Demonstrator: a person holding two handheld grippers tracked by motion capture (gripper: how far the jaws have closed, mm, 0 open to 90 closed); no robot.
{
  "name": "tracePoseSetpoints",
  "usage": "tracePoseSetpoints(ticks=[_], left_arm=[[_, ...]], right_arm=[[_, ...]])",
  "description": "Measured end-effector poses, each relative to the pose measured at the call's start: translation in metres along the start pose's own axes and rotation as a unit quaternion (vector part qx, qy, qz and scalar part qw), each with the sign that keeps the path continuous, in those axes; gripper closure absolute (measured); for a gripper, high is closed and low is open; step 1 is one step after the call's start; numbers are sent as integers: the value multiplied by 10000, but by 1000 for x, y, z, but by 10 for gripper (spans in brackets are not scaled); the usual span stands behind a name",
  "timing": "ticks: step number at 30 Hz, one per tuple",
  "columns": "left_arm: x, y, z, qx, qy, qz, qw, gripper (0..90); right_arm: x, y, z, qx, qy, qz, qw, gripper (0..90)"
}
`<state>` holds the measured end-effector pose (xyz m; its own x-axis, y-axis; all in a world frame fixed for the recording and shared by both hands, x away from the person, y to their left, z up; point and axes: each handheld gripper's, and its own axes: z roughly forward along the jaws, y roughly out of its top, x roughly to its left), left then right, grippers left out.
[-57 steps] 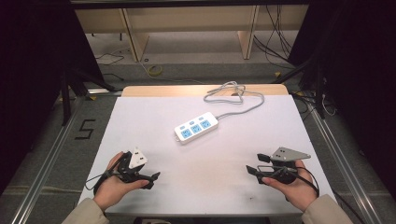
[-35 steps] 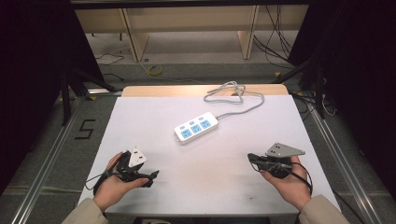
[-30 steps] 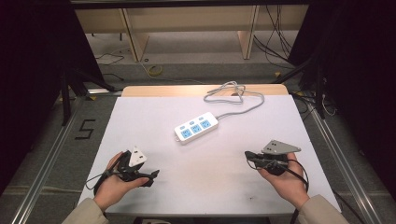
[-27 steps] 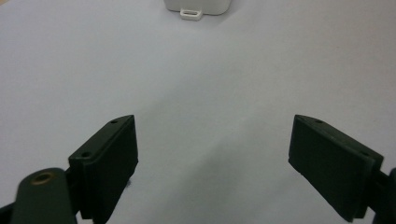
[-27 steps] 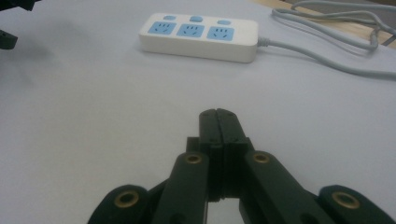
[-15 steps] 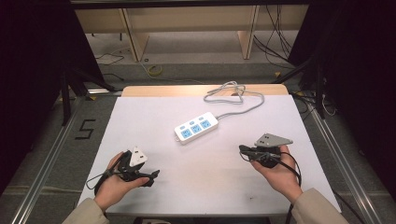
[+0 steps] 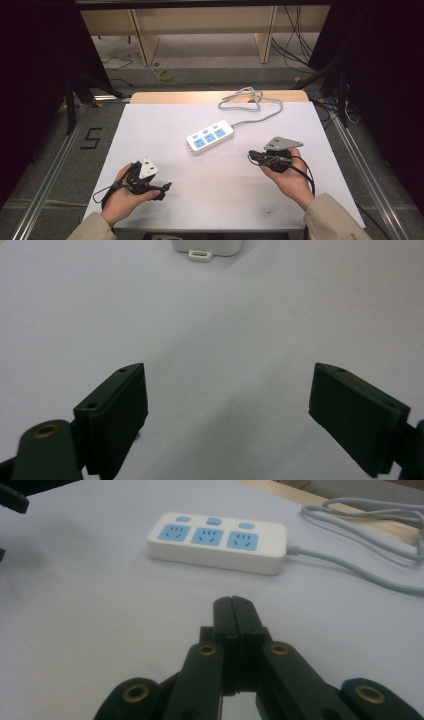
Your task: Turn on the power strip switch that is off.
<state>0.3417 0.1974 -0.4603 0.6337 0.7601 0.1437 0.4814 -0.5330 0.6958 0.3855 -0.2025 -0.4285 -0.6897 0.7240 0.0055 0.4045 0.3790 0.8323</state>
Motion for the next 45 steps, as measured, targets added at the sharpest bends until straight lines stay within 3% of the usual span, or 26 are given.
tracePoseSetpoints(ticks=[23,45], left_arm=[[-1,0,0,-13,-32,-6,10000,154],[-1,1,0,-6,-46,17,10000,155]], right_arm=[[9,21,34,152,74,-86,9998,900],[9,35,60,185,54,-139,9997,900]])
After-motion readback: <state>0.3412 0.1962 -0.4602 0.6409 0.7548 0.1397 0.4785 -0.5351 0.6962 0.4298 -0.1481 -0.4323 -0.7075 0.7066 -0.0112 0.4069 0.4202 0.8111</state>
